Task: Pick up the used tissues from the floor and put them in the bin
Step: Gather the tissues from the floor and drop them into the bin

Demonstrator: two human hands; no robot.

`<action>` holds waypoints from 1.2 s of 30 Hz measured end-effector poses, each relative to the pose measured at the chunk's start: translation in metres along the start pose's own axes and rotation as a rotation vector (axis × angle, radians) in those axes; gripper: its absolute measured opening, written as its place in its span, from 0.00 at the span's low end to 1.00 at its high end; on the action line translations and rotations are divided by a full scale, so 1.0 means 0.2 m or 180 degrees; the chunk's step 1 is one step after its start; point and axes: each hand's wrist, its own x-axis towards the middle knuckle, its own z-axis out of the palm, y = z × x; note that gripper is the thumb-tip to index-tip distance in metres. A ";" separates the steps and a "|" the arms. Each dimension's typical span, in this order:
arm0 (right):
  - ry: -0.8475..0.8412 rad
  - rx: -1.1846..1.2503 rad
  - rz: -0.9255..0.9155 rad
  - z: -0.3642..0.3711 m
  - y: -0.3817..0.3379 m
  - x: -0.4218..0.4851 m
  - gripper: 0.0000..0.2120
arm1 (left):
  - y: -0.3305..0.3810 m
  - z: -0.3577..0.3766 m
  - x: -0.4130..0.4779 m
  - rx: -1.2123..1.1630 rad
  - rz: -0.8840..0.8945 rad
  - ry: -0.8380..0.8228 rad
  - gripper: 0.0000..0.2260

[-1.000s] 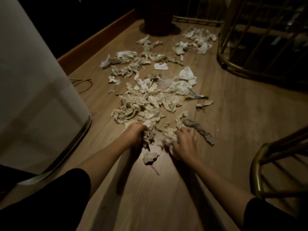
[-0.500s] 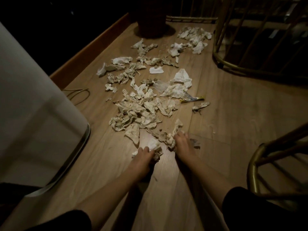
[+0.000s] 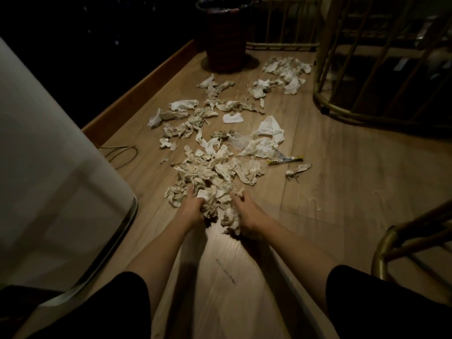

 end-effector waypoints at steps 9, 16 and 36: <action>0.0748 -0.0526 -0.0565 0.18 0.12 -0.13 0.13 | -0.09 0.21 -0.07 -0.0075 0.0188 0.0193 0.12; 0.0626 -0.0623 -0.0289 -0.16 -0.26 -0.14 0.06 | -0.24 -0.06 -0.25 -0.0267 0.0554 0.0635 0.14; 0.0455 -0.0529 -0.0217 0.08 -0.21 0.21 0.21 | -0.27 -0.06 0.37 -0.0019 -0.0219 0.0013 0.27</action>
